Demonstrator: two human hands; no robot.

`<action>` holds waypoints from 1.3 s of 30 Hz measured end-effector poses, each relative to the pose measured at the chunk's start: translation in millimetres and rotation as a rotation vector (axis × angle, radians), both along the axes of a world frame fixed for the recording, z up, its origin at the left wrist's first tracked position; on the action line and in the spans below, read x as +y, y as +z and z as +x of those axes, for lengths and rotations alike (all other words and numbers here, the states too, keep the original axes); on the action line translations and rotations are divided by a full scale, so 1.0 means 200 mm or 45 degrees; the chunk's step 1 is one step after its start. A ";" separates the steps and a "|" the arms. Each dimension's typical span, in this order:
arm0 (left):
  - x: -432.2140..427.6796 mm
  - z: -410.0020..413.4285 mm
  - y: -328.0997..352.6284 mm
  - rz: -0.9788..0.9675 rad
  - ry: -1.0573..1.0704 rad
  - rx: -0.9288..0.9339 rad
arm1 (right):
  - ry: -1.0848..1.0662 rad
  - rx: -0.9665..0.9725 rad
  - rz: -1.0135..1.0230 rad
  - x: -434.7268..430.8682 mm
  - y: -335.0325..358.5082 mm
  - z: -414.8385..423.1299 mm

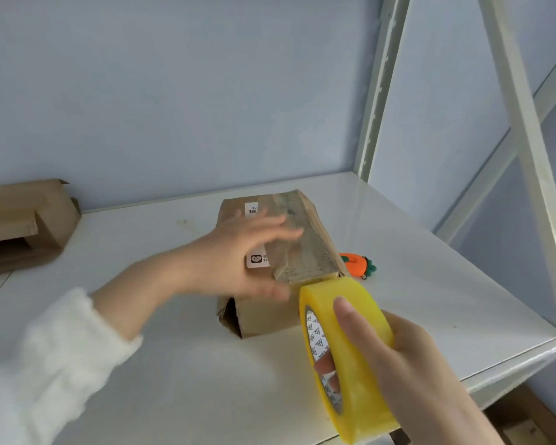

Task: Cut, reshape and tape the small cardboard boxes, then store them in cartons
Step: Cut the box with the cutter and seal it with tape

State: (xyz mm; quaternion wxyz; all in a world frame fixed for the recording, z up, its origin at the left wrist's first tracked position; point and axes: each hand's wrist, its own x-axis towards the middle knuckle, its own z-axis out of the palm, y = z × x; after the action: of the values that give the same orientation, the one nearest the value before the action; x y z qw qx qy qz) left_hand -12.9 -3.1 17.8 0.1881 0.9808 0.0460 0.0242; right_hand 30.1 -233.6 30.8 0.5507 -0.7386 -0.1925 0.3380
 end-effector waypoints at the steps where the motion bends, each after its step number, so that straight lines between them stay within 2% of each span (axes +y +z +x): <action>1: -0.02 -0.07 -0.05 0.215 0.013 -0.006 | -0.002 0.008 0.019 0.00 0.01 0.00; 3: -0.03 -0.14 -0.11 0.484 0.025 -0.207 | 0.014 0.038 0.059 0.00 0.01 0.01; 6: -0.01 -0.13 -0.09 0.522 -0.001 -0.376 | 0.107 0.099 0.140 0.01 0.06 0.04; 11: 0.07 -0.14 0.22 0.099 0.171 -0.207 | 0.470 0.095 0.417 0.13 0.36 0.15; 15: 0.12 -0.12 0.42 -0.002 0.278 -0.210 | 0.611 0.111 0.642 0.31 0.57 0.24; 17: 0.10 -0.11 0.41 0.152 0.329 -0.216 | 0.548 0.088 0.675 0.42 0.60 0.28; 20: 0.04 -0.05 0.32 0.618 0.433 -0.096 | 0.434 0.154 0.738 0.54 0.63 0.36; 22: 0.05 0.01 0.26 0.715 0.486 -0.193 | 0.408 0.152 0.735 0.59 0.64 0.40; 25: 0.12 0.07 0.29 0.659 0.526 -0.343 | 0.492 0.054 0.697 0.61 0.61 0.42; 29: 0.19 0.10 0.36 0.566 0.552 -0.206 | 0.551 -0.252 0.692 0.64 0.54 0.45; 34: 0.27 0.17 0.39 0.392 0.592 0.016 | 0.215 -0.320 0.741 0.79 0.46 0.42; 39: 0.36 0.17 0.39 0.294 0.625 0.026 | 0.174 -0.344 0.712 0.79 0.55 0.34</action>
State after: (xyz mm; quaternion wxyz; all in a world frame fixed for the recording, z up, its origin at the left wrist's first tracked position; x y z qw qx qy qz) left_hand 20.5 69.6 96.7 0.0630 0.9554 0.2813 0.0642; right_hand 97.4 -75.5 140.9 0.6778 -0.5821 -0.3986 0.2070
